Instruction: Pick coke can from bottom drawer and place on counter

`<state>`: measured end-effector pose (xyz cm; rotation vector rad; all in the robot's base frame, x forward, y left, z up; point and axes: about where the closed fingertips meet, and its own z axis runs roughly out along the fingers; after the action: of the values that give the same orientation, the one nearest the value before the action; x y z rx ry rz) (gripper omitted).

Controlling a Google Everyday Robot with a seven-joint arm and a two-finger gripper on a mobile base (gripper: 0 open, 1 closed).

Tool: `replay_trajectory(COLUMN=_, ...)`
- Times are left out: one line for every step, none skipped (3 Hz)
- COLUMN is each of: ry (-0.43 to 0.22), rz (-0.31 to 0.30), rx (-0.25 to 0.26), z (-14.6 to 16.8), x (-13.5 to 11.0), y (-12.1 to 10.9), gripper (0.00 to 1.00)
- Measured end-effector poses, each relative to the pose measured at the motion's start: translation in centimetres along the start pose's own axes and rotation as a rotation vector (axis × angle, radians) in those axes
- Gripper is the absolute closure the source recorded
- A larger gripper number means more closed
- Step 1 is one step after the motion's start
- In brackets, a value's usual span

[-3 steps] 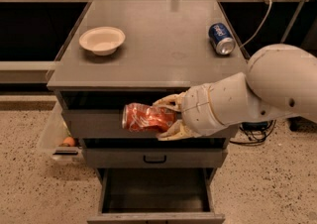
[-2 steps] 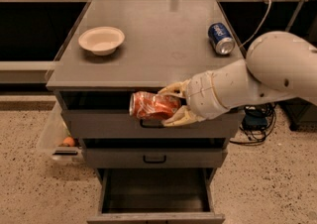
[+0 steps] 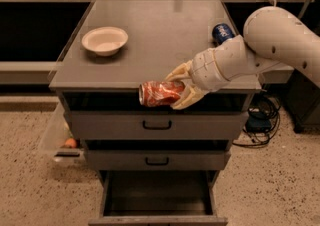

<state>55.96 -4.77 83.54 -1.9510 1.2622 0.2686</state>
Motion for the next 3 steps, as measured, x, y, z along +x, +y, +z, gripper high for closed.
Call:
replay_trajectory(ry=0.004, rz=-0.008, rx=0.002, z=-0.3, x=0.3, y=-1.4, gripper=1.00)
replay_trajectory(ry=0.004, rz=-0.008, rx=0.002, z=-0.2, x=0.1, y=-1.3, gripper=1.00)
replay_trajectory(ry=0.040, rz=0.015, rx=0.009, z=-2.3, x=1.1, y=-3.3, gripper=1.00)
